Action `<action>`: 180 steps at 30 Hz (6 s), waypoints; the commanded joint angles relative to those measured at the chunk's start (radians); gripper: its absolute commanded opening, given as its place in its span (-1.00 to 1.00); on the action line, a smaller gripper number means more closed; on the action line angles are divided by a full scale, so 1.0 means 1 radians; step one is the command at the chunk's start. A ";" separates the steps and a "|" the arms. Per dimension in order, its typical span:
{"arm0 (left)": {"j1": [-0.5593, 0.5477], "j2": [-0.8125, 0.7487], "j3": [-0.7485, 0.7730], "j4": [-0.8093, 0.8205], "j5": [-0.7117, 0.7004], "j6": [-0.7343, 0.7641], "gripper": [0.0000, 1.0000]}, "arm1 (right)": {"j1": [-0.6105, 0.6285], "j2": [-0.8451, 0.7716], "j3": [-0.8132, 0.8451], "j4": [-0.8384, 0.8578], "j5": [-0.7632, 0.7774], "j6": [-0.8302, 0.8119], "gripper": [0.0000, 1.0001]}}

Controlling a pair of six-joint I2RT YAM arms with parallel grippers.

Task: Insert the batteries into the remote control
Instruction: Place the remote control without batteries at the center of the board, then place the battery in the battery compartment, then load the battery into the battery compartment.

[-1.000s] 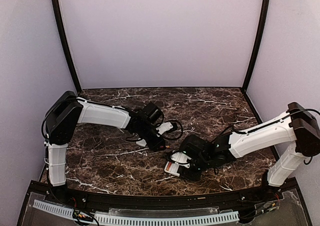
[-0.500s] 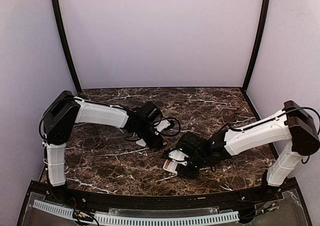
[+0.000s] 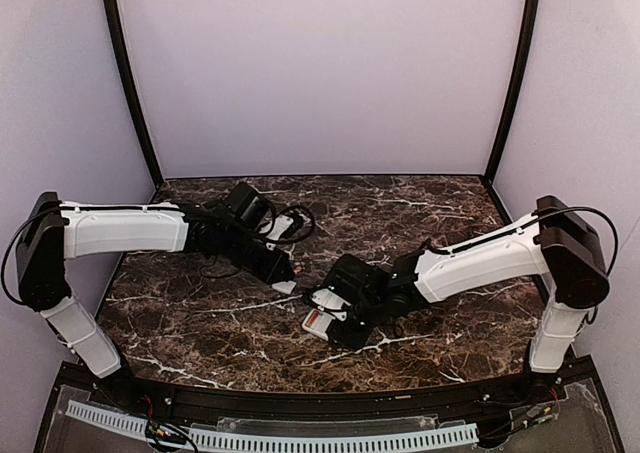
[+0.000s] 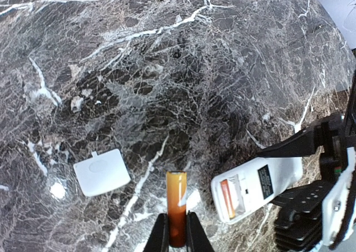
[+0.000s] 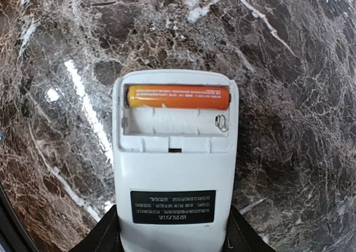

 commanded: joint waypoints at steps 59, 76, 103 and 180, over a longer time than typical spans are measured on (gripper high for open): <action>-0.147 0.292 0.211 -0.307 0.126 -0.403 -0.99 | -0.240 -0.543 -0.416 0.310 -0.173 0.137 0.97; -0.158 0.300 0.254 -0.303 0.099 -0.377 -0.53 | -0.242 -0.523 -0.399 0.296 -0.190 0.124 0.97; -0.006 -0.147 -0.221 0.134 -0.007 -0.364 0.27 | -0.239 -0.097 0.012 0.110 -0.524 0.107 0.71; 0.006 -0.172 -0.319 0.178 -0.004 -0.305 0.21 | -0.132 0.265 0.306 -0.155 -0.343 0.081 0.20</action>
